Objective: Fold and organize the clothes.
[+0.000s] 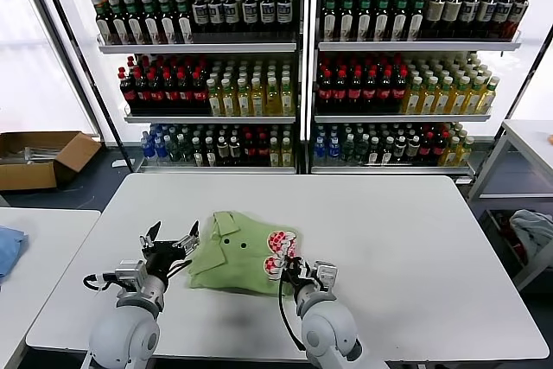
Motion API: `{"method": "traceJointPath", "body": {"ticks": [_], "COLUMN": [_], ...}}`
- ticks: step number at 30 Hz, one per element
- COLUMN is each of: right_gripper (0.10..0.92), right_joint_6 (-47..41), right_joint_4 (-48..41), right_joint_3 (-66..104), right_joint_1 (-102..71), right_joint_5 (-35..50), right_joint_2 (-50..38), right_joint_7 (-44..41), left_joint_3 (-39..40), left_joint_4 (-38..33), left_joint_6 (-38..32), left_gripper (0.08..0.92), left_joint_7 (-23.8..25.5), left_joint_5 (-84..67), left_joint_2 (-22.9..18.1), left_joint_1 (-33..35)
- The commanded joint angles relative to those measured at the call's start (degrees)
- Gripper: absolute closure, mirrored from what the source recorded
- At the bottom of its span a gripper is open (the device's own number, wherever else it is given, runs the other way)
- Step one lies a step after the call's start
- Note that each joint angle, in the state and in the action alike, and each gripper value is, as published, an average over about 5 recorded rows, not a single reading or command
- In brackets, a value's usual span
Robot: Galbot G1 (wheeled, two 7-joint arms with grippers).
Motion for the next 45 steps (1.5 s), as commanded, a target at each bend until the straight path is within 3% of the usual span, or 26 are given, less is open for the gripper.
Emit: {"method": "traceJointPath", "body": {"ticks": [1,10,18,22,28,32,41,45], "right_gripper": [0.883,0.919,0.91,0.825,0.652,0.54,0.28,0.214], "right_joint_6": [-0.18,-0.67,1.72,4.32,7.81,8.62,5.09,4.13], "right_joint_4": [2.84,1.14,-9.02,-6.1,7.61,8.68,3.83,2.62], "right_joint_3": [1.65,8.64,10.81,13.48,15.74,12.77,12.47,12.72], "right_joint_1": [0.45,2.68,5.27,2.29,-3.57,-4.34,-2.59,-3.46], "right_joint_5": [-1.89,-2.89,-18.27,-22.62,-25.22,-24.41,-9.05,-4.44], "right_joint_2": [-6.7,-19.04,-23.91,-21.93,-14.47,-10.08,-8.28,-9.44], "right_joint_7": [-0.53,-4.9,-13.54,-13.96,-14.27,-14.62,-12.32,-11.49], "left_joint_3": [-0.5,-0.43,0.43,0.78,1.47,2.39,2.36,1.95], "left_joint_4": [-0.22,-1.77,-2.41,-2.91,-3.5,-4.2,-4.94,-5.02], "left_joint_6": [-0.04,-0.05,0.01,0.04,-0.28,-0.8,-1.26,-1.23], "left_gripper": [0.177,0.177,0.177,0.177,0.177,0.177,0.177,0.177], "left_joint_7": [-0.04,-0.02,-0.14,-0.04,0.29,0.75,1.54,1.62], "left_joint_5": [-0.15,-0.19,0.11,0.36,1.16,1.95,2.5,2.46], "left_joint_2": [-0.31,-1.46,-2.33,-2.9,-4.16,-4.93,-4.31,-3.92], "left_joint_1": [-0.07,0.47,0.96,1.81,3.28,4.15,5.04,5.35]}}
